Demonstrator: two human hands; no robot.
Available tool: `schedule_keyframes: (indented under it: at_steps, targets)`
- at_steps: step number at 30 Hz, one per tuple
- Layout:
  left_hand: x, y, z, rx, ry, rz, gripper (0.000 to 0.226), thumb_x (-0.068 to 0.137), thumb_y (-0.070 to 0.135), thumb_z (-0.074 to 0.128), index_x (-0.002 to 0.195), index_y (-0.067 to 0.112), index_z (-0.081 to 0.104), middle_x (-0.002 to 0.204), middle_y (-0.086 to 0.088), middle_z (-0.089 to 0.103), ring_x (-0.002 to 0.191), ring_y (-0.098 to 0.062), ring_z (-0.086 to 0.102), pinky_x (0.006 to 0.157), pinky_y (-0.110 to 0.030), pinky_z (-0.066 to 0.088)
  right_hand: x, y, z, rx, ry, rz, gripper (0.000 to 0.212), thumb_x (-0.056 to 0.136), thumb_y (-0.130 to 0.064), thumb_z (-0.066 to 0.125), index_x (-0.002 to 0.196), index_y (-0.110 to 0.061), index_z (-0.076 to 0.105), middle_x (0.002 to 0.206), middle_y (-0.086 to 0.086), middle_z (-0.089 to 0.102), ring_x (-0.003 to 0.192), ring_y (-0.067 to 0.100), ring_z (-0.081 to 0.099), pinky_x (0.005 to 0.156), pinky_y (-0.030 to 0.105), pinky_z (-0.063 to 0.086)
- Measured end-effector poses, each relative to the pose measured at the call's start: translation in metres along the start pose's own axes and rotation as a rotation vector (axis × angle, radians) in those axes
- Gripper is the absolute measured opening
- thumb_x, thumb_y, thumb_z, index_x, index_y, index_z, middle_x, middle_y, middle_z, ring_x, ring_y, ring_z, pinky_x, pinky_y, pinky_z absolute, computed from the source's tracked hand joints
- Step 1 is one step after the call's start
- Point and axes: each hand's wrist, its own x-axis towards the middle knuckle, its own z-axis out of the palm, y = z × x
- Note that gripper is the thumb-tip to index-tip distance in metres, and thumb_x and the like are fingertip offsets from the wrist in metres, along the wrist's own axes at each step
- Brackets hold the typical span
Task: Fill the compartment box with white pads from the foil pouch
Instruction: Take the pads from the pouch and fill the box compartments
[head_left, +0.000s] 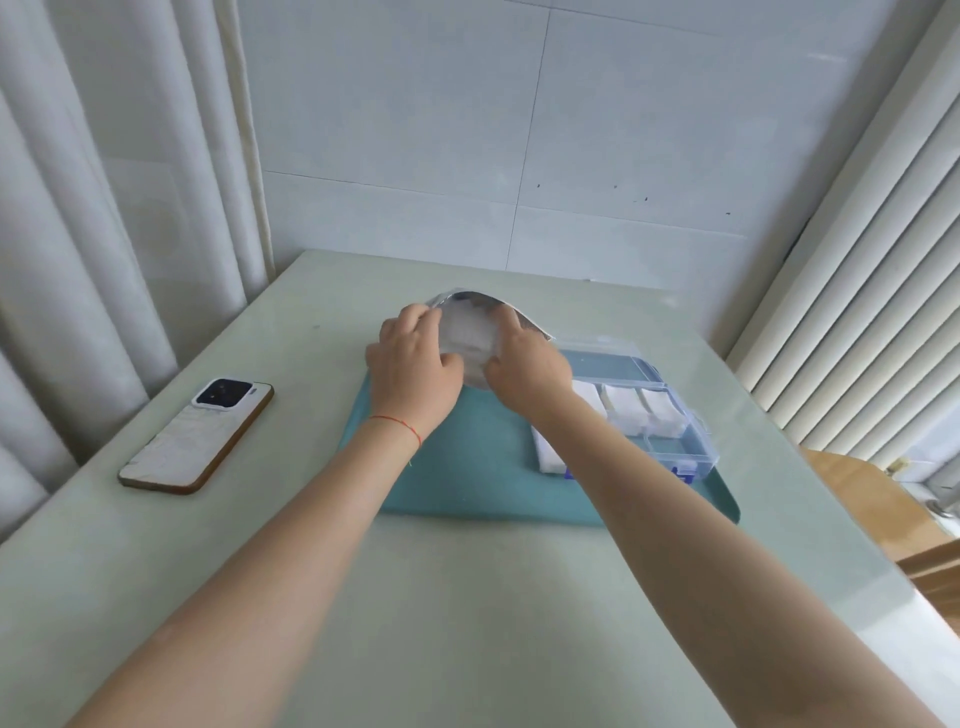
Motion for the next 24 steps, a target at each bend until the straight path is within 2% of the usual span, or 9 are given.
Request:
schedule_keyframes:
  at_steps: [3, 5, 7, 9, 11, 13, 16, 20, 24]
  targets:
    - [0.004, -0.001, 0.000, -0.024, -0.004, 0.027, 0.051, 0.085, 0.009, 0.051, 0.136, 0.010, 0.052, 0.139, -0.004, 0.047, 0.121, -0.030, 0.043, 0.090, -0.040, 0.036, 0.006, -0.003, -0.001, -0.055, -0.022, 0.043, 0.052, 0.087, -0.006, 0.041, 0.137, -0.018, 0.031, 0.092, 0.008, 0.061, 0.076, 0.030, 0.051, 0.048, 0.028, 0.028]
    - [0.005, -0.001, 0.000, -0.052, -0.014, 0.041, 0.052, 0.085, 0.008, 0.051, 0.137, 0.010, 0.051, 0.141, -0.004, 0.047, 0.123, -0.030, 0.042, 0.092, -0.041, 0.037, 0.013, -0.007, 0.000, -0.088, -0.056, 0.034, 0.057, 0.090, -0.010, 0.042, 0.144, -0.018, 0.025, 0.087, 0.006, 0.057, 0.076, 0.029, 0.052, 0.051, 0.028, 0.030]
    - [0.005, -0.002, -0.001, -0.093, -0.019, 0.050, 0.053, 0.084, 0.008, 0.050, 0.137, 0.008, 0.052, 0.142, -0.005, 0.048, 0.125, -0.031, 0.042, 0.098, -0.042, 0.038, 0.023, -0.012, 0.004, -0.096, -0.106, 0.018, 0.066, 0.094, -0.015, 0.044, 0.152, -0.019, 0.014, 0.093, 0.008, 0.059, 0.077, 0.028, 0.052, 0.059, 0.030, 0.037]
    - [0.006, -0.004, -0.002, -0.139, -0.026, 0.051, 0.055, 0.082, 0.012, 0.045, 0.136, 0.006, 0.053, 0.141, -0.007, 0.049, 0.124, -0.033, 0.042, 0.103, -0.043, 0.038, 0.036, -0.017, 0.007, -0.083, -0.164, 0.032, 0.067, 0.098, -0.019, 0.043, 0.155, -0.017, 0.008, 0.109, 0.013, 0.062, 0.084, 0.028, 0.053, 0.067, 0.033, 0.039]
    - [0.007, -0.006, -0.003, -0.180, -0.033, 0.041, 0.054, 0.083, 0.011, 0.045, 0.136, 0.004, 0.053, 0.140, -0.008, 0.050, 0.123, -0.032, 0.042, 0.105, -0.040, 0.036, 0.045, -0.020, 0.010, -0.062, -0.184, 0.056, 0.061, 0.099, -0.019, 0.043, 0.154, -0.013, 0.016, 0.121, 0.014, 0.060, 0.098, 0.030, 0.058, 0.072, 0.032, 0.039]
    - [0.008, -0.008, -0.003, -0.216, -0.040, 0.034, 0.053, 0.084, 0.003, 0.048, 0.137, 0.003, 0.053, 0.140, -0.009, 0.050, 0.122, -0.032, 0.042, 0.106, -0.035, 0.034, 0.049, -0.021, 0.012, -0.026, -0.142, 0.075, 0.049, 0.097, -0.015, 0.045, 0.145, -0.012, 0.036, 0.123, 0.012, 0.061, 0.108, 0.029, 0.059, 0.074, 0.030, 0.039]
    - [0.010, -0.009, -0.003, -0.239, -0.037, 0.029, 0.054, 0.083, -0.002, 0.049, 0.136, 0.002, 0.053, 0.139, -0.011, 0.050, 0.121, -0.032, 0.042, 0.106, -0.034, 0.033, 0.046, -0.020, 0.015, 0.012, -0.030, 0.064, 0.028, 0.094, -0.016, 0.045, 0.120, -0.010, 0.054, 0.109, 0.010, 0.066, 0.098, 0.028, 0.060, 0.067, 0.029, 0.037]
    - [0.012, -0.007, -0.001, -0.237, -0.036, 0.018, 0.053, 0.083, -0.001, 0.049, 0.136, 0.002, 0.053, 0.138, -0.010, 0.050, 0.120, -0.032, 0.043, 0.105, -0.032, 0.033, 0.036, -0.018, 0.016, -0.019, 0.105, 0.004, 0.023, 0.095, -0.024, 0.048, 0.110, -0.020, 0.065, 0.098, 0.004, 0.068, 0.085, 0.025, 0.057, 0.062, 0.027, 0.036]
    - [0.010, -0.004, 0.000, -0.242, -0.029, 0.000, 0.051, 0.083, 0.000, 0.050, 0.134, 0.005, 0.055, 0.134, -0.010, 0.049, 0.120, -0.030, 0.042, 0.104, -0.031, 0.033, 0.030, -0.011, 0.015, -0.100, 0.262, -0.038, 0.018, 0.095, -0.023, 0.049, 0.089, -0.013, 0.063, 0.082, 0.007, 0.066, 0.069, 0.026, 0.049, 0.055, 0.029, 0.032]
